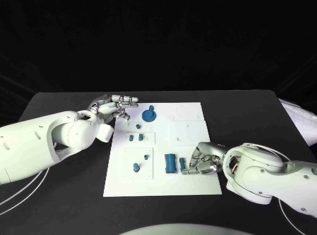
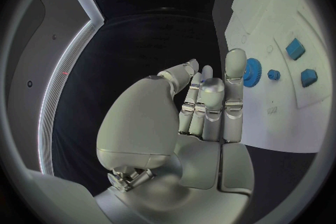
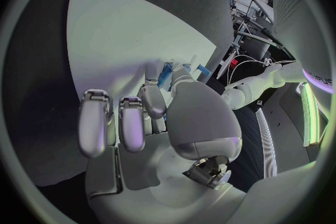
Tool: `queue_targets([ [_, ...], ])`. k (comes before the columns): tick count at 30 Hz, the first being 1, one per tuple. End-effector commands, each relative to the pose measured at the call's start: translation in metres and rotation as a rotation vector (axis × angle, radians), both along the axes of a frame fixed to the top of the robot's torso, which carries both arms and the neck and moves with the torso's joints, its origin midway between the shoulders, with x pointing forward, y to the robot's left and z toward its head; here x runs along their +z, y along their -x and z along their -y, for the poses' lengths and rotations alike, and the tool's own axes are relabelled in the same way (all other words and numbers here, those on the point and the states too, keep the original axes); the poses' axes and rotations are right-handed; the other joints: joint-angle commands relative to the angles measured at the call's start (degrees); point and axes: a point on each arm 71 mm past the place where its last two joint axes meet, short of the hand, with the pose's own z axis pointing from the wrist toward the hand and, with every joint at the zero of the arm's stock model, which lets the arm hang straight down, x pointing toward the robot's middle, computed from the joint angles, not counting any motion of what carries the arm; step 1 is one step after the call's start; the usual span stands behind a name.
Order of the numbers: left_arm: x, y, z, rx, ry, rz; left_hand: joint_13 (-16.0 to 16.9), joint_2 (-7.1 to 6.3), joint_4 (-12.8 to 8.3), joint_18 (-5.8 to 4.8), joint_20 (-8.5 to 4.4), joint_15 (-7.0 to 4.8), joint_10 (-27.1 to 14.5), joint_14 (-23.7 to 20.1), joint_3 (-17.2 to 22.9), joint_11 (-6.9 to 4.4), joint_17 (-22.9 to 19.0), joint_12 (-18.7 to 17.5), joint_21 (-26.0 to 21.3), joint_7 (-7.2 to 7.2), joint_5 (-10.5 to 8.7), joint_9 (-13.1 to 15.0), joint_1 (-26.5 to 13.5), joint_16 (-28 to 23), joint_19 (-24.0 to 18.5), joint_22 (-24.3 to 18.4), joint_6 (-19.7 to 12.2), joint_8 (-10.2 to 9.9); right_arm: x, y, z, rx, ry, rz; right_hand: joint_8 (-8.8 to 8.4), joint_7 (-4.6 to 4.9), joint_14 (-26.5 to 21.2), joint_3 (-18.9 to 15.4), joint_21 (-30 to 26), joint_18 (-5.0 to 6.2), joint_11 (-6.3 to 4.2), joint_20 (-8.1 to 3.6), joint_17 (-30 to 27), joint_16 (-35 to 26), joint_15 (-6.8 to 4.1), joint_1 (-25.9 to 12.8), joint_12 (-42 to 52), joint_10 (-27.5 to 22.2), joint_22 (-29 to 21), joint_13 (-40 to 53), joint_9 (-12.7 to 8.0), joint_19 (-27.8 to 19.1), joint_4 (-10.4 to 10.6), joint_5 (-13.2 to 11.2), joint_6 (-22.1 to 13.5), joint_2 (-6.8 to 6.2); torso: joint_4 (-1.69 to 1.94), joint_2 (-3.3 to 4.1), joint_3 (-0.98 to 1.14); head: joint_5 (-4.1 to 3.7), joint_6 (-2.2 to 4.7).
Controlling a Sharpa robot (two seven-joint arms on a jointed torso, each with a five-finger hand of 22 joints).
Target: Assemble the parts on the task board
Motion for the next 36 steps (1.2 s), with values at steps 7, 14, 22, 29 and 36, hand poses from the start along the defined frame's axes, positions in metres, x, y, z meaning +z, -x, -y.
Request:
queue_targets([
  [7, 0.001, 0.001, 0.002, -0.022, 0.006, 0.006, 0.06, 0.17, -0.15, 1.10, 0.46, 0.18, -0.30, -0.36, -0.27, -0.07, -0.04, 0.23, -0.24, -0.15, -0.11, -0.09, -0.22, 0.18, 0.08, -0.09, -0.40, 0.24, -0.007, -0.004, 0.003, 0.000, 0.034, -0.039, 0.15, 0.16, 4.80, -0.41, 0.28, -0.86, -0.02, 0.05, 9.22, 0.24, -0.47, 0.82, -0.14, 0.20, 0.09, 0.08, -0.08, 0.36, -0.50, 0.41, -0.30, 0.46, -0.03, -0.02, 0.00, 0.09, -0.11],
  [14, 0.000, 0.001, 0.002, -0.022, 0.005, 0.003, 0.06, 0.17, -0.15, 1.10, 0.46, 0.18, -0.30, -0.36, -0.27, -0.07, -0.04, 0.23, -0.24, -0.15, -0.11, -0.09, -0.22, 0.18, 0.08, -0.09, -0.40, 0.24, -0.010, -0.005, 0.003, 0.005, 0.040, -0.066, 0.14, 0.16, 4.68, -0.19, -0.03, -0.76, -0.06, 0.05, 8.67, -0.20, -0.50, 5.12, -0.13, 0.12, -0.35, 0.29, 0.00, 0.13, -3.88, -3.38, -0.49, 0.34, -0.03, 0.01, 0.06, 0.17, -0.23],
  [22, 0.000, 0.000, 0.002, -0.021, 0.005, 0.003, 0.06, 0.17, -0.15, 1.10, 0.46, 0.18, -0.30, -0.36, -0.27, -0.07, -0.04, 0.23, -0.24, -0.15, -0.11, -0.09, -0.22, 0.18, 0.08, -0.09, -0.40, 0.24, -0.008, -0.006, 0.004, -0.016, 0.014, -0.049, 0.08, 0.42, 4.62, -1.57, -0.29, -0.70, 0.17, 0.16, 8.32, -0.49, -0.32, 4.18, -0.41, 0.04, -0.69, 0.24, 0.00, -0.03, -3.91, -6.13, -0.54, 0.31, 0.02, -0.08, 0.01, 0.11, -0.07],
  [29, 0.001, 0.000, 0.001, -0.015, 0.006, 0.012, 0.07, 0.18, -0.17, 1.14, 0.47, 0.19, -0.35, -0.43, -0.28, -0.06, -0.24, 0.31, -0.43, -0.15, -0.11, -0.08, -0.23, 0.10, 0.02, -0.23, -0.42, 0.29, 0.005, -0.007, 0.013, -0.039, -0.113, -0.037, -0.28, 0.66, 4.43, -3.21, -1.11, -0.42, 0.39, 0.25, 7.46, -1.17, -0.15, 2.98, -2.03, -0.73, -1.98, -0.79, -0.12, -0.55, -3.38, -4.37, -1.20, -0.22, -0.03, -0.27, -0.08, 0.09, 0.31],
  [36, 0.001, -0.001, -0.001, 0.014, 0.029, 0.058, 0.16, 0.14, 0.42, 1.82, 0.66, 0.30, -0.49, -2.61, -1.13, -0.06, -3.84, 1.06, -4.79, -0.27, -0.15, 0.00, -1.28, -2.10, -2.12, -3.29, -0.44, 0.82, 0.033, -0.034, 0.028, -0.100, -0.433, -0.007, -2.63, 2.23, 3.70, -3.90, -4.33, 0.46, 1.70, 0.96, 4.36, -3.79, 0.84, 5.59, -8.85, -4.58, -6.74, -5.33, -1.03, -2.53, -4.79, -1.25, -5.06, 1.18, -0.13, -1.09, -0.55, -0.40, 1.57],
])
